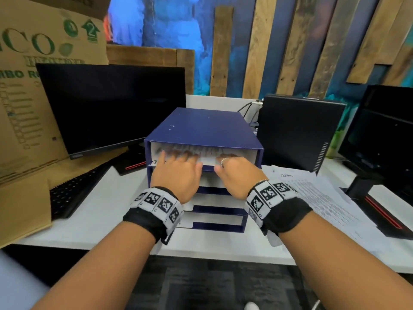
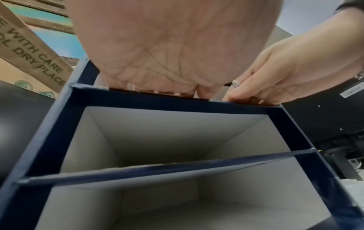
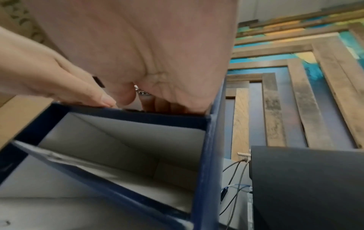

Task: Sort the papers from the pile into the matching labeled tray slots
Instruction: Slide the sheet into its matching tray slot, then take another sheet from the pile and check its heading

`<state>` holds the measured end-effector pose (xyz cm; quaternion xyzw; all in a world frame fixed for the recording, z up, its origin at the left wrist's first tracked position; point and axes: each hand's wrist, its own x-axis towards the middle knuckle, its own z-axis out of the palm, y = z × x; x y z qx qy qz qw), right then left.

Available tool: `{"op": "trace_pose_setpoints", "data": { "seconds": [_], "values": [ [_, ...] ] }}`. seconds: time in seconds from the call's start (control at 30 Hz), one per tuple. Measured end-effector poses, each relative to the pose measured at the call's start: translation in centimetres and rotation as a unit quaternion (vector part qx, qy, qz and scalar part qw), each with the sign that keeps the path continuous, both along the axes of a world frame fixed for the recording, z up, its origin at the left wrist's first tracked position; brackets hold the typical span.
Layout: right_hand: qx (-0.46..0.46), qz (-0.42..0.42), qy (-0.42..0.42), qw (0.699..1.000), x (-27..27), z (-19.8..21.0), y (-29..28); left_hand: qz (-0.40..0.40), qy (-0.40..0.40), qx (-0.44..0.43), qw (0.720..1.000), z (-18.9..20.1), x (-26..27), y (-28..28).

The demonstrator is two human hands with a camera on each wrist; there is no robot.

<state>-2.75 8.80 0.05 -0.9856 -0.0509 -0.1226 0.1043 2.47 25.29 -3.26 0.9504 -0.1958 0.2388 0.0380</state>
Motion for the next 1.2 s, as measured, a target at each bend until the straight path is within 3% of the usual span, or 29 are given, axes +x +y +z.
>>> {"op": "trace_pose_setpoints", "data": {
  "seconds": [0.07, 0.17, 0.27, 0.37, 0.47, 0.63, 0.83, 0.93, 1.1, 1.2],
  "values": [
    [0.077, 0.028, -0.033, 0.996, -0.7, -0.4, -1.0, -0.024, -0.053, -0.045, 0.997, 0.7, -0.9, -0.6],
    [0.182, 0.026, -0.191, 0.964, -2.8, -1.8, -3.5, -0.107, -0.129, -0.185, 0.968, 0.6, -3.3, -3.1],
    [0.228, -0.054, -0.252, 0.939, -4.2, -3.8, -6.9, -0.185, -0.059, -0.235, 0.952, -0.2, -5.7, -7.7],
    [0.186, -0.179, -0.172, 0.951, -4.6, -6.1, -11.6, -0.227, 0.060, -0.195, 0.952, -1.6, -6.7, -12.6],
    [0.078, -0.268, 0.008, 0.960, -5.1, -8.6, -16.6, -0.232, 0.176, -0.172, 0.941, -3.6, -6.9, -16.8],
    [0.006, -0.280, 0.162, 0.946, -7.0, -11.0, -21.2, -0.213, 0.334, -0.160, 0.904, -6.5, -5.5, -22.0],
    [-0.009, -0.266, 0.106, 0.958, -7.8, -10.6, -23.5, -0.088, 0.392, -0.175, 0.899, -7.8, -1.9, -26.1],
    [-0.006, -0.261, 0.137, 0.956, -7.5, -10.8, -24.3, -0.069, 0.403, -0.175, 0.896, -8.2, -0.4, -27.3],
    [0.007, -0.250, 0.139, 0.958, -7.6, -11.5, -24.4, -0.027, 0.407, -0.268, 0.873, -8.5, 2.3, -28.9],
    [0.002, -0.246, 0.120, 0.962, -7.8, -11.6, -24.3, 0.011, 0.379, -0.296, 0.877, -8.8, 3.3, -29.4]
  ]
}}
